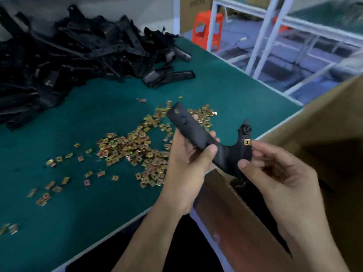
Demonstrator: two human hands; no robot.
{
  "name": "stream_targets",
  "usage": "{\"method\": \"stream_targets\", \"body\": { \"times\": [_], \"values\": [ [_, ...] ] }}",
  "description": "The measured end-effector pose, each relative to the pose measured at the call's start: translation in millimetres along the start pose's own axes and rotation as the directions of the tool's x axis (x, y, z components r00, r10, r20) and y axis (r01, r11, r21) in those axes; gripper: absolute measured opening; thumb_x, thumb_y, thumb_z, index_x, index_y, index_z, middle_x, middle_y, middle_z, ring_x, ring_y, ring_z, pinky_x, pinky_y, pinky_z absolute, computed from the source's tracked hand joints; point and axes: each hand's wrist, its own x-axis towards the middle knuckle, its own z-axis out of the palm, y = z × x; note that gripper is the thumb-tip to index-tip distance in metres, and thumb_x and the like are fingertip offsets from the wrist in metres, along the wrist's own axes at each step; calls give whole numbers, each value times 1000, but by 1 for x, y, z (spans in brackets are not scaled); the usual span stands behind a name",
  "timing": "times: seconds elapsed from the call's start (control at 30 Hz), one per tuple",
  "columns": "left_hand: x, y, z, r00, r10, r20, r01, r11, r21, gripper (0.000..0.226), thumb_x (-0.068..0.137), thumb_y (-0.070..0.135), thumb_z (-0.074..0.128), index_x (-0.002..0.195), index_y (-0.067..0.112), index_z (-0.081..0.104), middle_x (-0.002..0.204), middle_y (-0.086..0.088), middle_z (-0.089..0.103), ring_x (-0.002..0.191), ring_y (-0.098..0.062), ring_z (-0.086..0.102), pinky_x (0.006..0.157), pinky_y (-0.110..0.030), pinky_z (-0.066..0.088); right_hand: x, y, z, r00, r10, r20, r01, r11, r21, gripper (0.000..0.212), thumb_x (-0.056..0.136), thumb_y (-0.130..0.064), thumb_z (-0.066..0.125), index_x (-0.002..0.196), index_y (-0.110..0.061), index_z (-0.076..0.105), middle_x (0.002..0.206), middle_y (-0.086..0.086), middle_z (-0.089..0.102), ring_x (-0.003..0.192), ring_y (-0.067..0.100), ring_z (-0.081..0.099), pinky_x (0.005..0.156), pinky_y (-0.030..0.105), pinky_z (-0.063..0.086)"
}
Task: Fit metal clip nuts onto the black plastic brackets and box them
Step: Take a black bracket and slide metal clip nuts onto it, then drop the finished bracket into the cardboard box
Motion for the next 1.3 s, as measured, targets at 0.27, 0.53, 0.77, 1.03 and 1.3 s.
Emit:
{"method": "stream_targets", "body": {
  "times": [0.27, 0.53, 0.77, 1.03, 1.3],
  "values": [
    [16, -46, 89, 941, -190, 281, 117, 959, 257, 34, 81, 34, 73, 111, 43, 61, 114, 11, 73, 109, -7, 69, 95, -42, 57, -5, 16, -89, 940, 117, -320, -139, 989, -48, 29, 82, -17, 82, 106, -31, 76, 89, -12, 71, 81, 5, 67, 77, 26, 59],
    [30, -52, 96, 956, -141, 256, 0, 875, 484, 83, 97, 22, 69, 162, 24, 17, 161, 5, 37, 141, 4, 37, 111, -17, 39, -5, 23, -126, 865, 77, -496, -277, 898, -343, 37, 93, -30, 67, 129, -34, 61, 107, -17, 63, 100, 6, 61, 89, 43, 57],
    [19, -21, 51, 988, 24, 152, -97, 864, 494, 39, 101, 16, 59, 133, 37, 60, 134, 22, 58, 122, 9, 56, 87, -6, 47, 9, 26, -77, 950, 58, -306, -172, 918, -358, 31, 95, -19, 64, 123, -33, 64, 102, -16, 62, 94, -7, 58, 73, 17, 46],
    [12, 24, -61, 937, 336, -94, -171, 678, 715, 31, 101, 14, 59, 109, 43, 64, 111, 21, 61, 109, -3, 61, 83, -13, 49, 39, 33, 47, 985, 10, 172, 78, 865, -496, 48, 89, -25, 70, 134, -34, 56, 113, -9, 58, 104, 8, 58, 88, 29, 47],
    [1, 31, -183, 725, 591, -353, 91, 426, 900, 34, 92, -1, 62, 104, 31, 63, 105, 9, 54, 94, -14, 58, 80, -25, 46, 134, 43, 200, 905, -1, 426, 260, 794, -550, 57, 87, -28, 69, 141, -28, 50, 125, 4, 52, 122, 24, 50, 98, 26, 35]
  ]
}}
